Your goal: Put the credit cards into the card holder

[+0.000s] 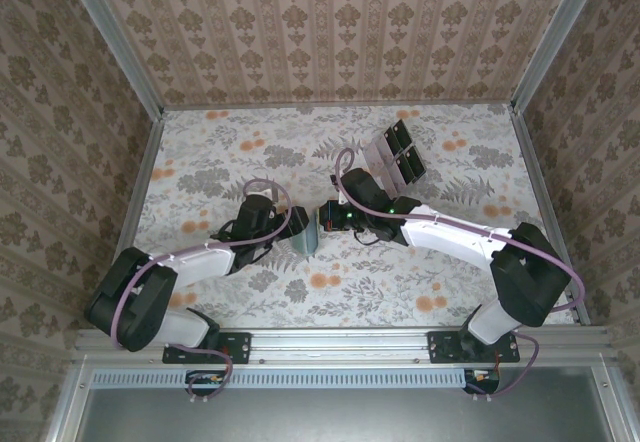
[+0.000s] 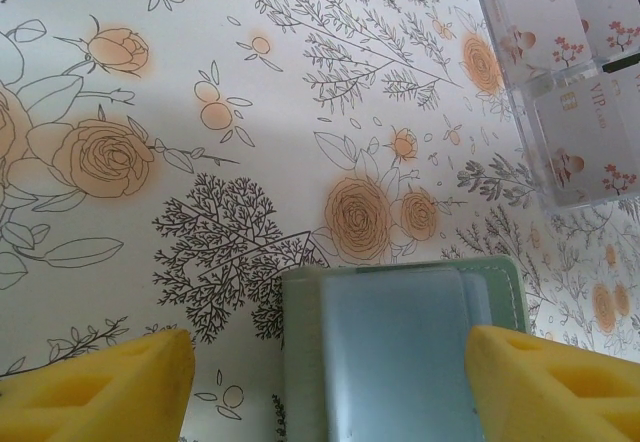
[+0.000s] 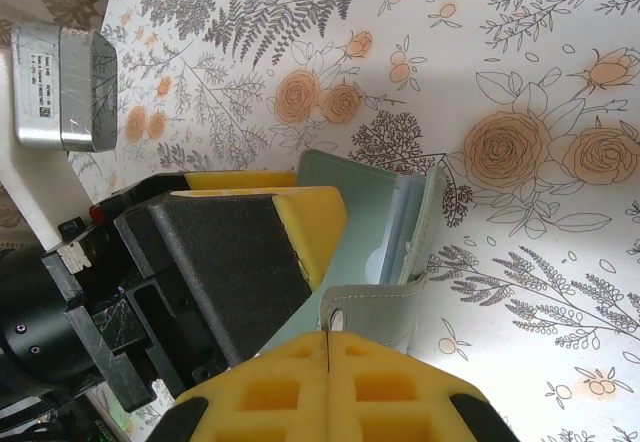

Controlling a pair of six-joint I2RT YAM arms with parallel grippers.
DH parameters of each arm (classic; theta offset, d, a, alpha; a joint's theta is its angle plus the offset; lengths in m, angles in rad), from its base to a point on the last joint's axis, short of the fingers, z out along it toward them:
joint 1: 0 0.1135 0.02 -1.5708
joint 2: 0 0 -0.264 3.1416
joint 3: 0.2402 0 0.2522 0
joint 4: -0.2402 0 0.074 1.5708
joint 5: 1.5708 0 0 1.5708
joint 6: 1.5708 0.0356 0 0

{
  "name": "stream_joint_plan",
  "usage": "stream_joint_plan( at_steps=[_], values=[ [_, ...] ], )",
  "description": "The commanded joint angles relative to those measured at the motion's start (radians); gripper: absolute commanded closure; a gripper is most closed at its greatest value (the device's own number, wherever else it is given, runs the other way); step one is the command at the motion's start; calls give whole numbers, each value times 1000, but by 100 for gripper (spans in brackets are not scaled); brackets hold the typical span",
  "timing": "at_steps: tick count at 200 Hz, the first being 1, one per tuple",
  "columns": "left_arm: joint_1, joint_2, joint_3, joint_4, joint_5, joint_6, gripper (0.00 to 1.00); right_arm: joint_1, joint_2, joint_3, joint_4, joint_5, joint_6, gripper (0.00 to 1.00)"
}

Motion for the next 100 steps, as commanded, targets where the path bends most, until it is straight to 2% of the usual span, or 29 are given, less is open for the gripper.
stream_joint_plan(
  at_steps=[1, 27, 59, 100],
  values=[
    [0, 0, 16, -16, 2, 24, 28, 5, -33, -16, 21, -7, 14, 100],
    [0, -5, 10, -63, -31, 19, 39, 3, -40, -39, 16, 15, 11, 100],
    [1, -26, -7, -133, -81, 24, 68, -6, -46, -93, 30, 34, 15, 100],
    [0, -23, -24, -184, -103, 49, 84, -27, -34, -188, 94, 43, 34, 100]
  ],
)
